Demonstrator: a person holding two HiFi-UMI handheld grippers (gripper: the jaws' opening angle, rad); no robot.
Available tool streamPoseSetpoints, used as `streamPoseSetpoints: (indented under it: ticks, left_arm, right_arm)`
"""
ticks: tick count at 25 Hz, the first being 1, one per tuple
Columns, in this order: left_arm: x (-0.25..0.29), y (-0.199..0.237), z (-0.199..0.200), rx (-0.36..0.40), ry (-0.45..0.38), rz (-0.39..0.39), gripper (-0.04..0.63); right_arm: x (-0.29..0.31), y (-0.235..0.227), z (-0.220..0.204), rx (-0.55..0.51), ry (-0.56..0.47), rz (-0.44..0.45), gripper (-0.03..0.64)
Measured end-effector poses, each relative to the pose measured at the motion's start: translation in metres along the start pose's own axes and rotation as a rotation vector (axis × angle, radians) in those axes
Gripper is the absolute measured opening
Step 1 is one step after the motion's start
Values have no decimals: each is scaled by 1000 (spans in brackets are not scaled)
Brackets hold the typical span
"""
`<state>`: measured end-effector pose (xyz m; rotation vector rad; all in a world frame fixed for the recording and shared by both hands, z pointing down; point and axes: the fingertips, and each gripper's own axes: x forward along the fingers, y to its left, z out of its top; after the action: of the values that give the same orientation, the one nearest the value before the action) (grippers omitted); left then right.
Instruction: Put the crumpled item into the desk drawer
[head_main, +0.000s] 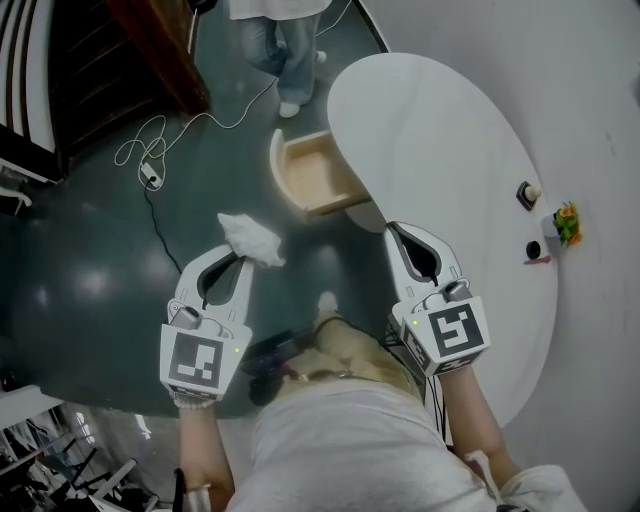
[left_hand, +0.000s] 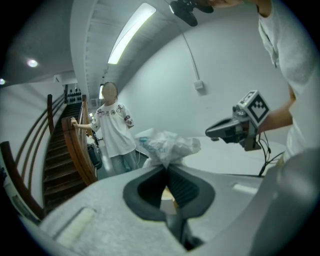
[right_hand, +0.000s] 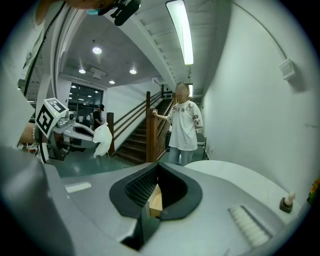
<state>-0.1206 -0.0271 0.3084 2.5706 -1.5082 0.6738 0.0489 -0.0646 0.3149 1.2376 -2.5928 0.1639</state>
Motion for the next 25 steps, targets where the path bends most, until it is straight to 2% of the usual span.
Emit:
streamPoseSetpoints:
  ticks: [11, 18, 22, 25]
  left_arm:
    - [16, 23, 9, 6, 0, 54, -2]
    - [26, 20, 18, 19, -3, 20, -2]
    - [41, 20, 25, 80, -33, -6, -2]
    - [49, 23, 25, 59, -18, -18, -2]
  right_arm:
    - [20, -14, -2, 0, 11, 27, 5]
    - [18, -20, 3, -12, 12, 13, 5]
    - [18, -31, 3, 19, 2, -24, 5]
    - [22, -36, 2, 20, 2, -36, 5]
